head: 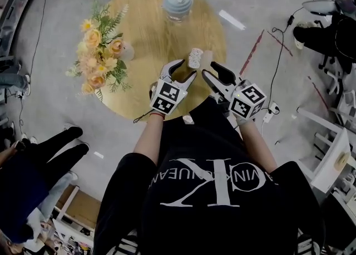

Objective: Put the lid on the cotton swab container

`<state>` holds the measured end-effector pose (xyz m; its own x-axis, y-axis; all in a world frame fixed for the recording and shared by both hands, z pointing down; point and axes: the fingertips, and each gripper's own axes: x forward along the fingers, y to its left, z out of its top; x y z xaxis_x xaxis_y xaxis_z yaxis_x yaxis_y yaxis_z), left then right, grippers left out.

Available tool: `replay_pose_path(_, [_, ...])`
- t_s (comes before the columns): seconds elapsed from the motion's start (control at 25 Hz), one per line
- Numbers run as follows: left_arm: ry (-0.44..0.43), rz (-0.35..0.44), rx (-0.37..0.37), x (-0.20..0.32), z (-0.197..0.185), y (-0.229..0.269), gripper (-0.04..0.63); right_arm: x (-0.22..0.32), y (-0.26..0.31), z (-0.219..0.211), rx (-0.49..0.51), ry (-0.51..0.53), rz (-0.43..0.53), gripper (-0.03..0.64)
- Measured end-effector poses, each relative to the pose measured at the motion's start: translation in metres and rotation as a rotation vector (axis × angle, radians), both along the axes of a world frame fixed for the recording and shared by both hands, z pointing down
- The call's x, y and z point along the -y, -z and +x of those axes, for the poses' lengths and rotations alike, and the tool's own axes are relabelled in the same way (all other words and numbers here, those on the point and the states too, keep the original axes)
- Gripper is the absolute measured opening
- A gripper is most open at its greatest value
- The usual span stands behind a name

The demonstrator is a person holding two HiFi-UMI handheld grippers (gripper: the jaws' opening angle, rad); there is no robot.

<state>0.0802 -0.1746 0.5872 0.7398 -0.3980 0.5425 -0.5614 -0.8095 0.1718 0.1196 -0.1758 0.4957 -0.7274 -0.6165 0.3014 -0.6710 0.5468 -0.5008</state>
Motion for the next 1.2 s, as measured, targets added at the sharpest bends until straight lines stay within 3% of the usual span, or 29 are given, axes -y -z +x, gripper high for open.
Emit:
replay_pose_path(0.48, [0.023,0.012,-0.005,0.003,0.005,-0.004,0.216,0.007,0.002,-0.025,-0.023,0.078,0.032,0.176])
replay_pose_path(1.2, [0.063,-0.022,-0.045,0.005,0.008,-0.006,0.213,0.02,-0.011,-0.046,-0.028,0.123,0.001,0.164])
